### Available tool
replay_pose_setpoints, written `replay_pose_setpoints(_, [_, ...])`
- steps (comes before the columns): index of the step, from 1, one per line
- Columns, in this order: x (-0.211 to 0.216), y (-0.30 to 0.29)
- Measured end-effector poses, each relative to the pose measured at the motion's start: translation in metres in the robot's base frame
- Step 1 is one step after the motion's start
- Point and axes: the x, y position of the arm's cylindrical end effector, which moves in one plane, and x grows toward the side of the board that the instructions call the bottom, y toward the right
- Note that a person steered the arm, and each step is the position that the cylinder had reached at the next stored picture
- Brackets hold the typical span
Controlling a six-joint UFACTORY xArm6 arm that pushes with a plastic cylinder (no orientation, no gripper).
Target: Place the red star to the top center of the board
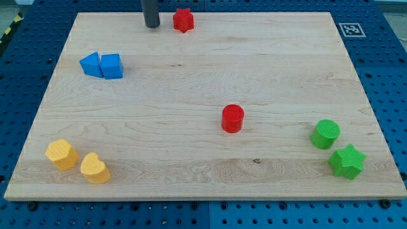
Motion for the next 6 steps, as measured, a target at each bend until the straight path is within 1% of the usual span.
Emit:
replay_pose_setpoints(1, [0.0, 0.001])
replay_pose_setpoints(3, [0.0, 0.07])
replay_pose_setpoints(4, [0.0, 0.083])
replay_pose_setpoints(5, [0.0, 0.083])
replay_pose_setpoints(6, [0.026, 0.083])
